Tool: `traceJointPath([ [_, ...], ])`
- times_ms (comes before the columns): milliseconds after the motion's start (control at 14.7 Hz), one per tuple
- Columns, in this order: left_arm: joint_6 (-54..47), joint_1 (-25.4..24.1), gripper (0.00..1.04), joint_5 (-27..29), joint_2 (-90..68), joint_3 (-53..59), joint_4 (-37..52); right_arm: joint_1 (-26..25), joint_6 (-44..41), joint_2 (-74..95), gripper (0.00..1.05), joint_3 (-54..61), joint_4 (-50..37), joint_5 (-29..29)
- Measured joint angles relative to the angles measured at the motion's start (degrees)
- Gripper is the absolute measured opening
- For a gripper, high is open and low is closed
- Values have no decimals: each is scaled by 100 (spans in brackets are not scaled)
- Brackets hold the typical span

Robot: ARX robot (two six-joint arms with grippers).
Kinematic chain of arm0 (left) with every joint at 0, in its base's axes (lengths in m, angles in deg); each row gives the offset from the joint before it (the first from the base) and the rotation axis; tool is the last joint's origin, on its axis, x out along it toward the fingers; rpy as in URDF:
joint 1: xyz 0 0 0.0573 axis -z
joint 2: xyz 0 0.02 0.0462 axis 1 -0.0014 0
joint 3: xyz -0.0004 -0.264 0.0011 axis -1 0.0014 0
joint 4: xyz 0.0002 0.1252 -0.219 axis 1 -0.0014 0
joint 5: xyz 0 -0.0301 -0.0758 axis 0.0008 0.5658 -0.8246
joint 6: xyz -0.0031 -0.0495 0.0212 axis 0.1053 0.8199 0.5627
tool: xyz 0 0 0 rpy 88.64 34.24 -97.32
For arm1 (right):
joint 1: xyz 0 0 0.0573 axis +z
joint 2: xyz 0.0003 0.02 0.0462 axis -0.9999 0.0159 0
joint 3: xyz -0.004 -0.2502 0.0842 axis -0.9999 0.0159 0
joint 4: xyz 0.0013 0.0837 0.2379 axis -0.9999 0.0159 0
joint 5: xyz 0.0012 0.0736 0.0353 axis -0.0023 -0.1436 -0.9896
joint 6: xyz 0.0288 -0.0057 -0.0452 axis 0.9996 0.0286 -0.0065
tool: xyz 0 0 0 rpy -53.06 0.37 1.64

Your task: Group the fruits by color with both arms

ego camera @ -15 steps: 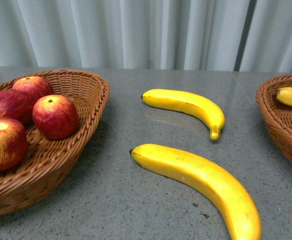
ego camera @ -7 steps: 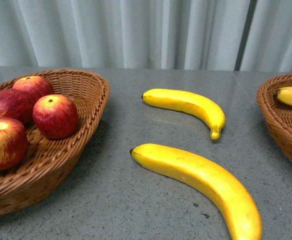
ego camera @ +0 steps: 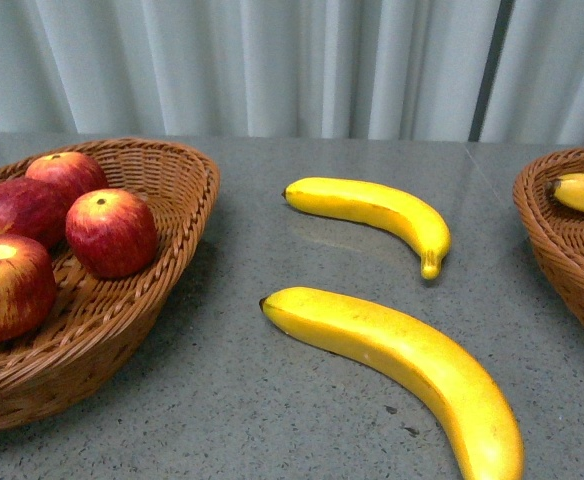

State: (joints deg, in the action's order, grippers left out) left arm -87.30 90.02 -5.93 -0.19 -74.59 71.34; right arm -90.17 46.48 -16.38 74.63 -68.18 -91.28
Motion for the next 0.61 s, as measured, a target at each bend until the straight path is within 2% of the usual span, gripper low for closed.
traceJointPath([
  [68, 0, 0, 98, -4, 0, 0, 2, 87, 356, 1025, 98, -188, -1032, -361],
  [273, 0, 0, 98, -7, 0, 0, 0, 1329, 446, 4496, 98, -1687, -3729, -260],
  [341, 0, 0, 98, -4, 0, 0, 0, 1665, 422, 5569, 98, -2424, -3842, -177],
  [409, 0, 0, 98, -4, 0, 0, 0, 2291, 173, 7442, 98, -3668, -3084, 22],
  [477, 0, 0, 98, -4, 0, 0, 2, 2822, -308, 8594, 98, -4684, -2041, 105],
  [614, 0, 0, 98, -4, 0, 0, 0, 3047, -713, 8797, 98, -4896, -1445, 122],
])
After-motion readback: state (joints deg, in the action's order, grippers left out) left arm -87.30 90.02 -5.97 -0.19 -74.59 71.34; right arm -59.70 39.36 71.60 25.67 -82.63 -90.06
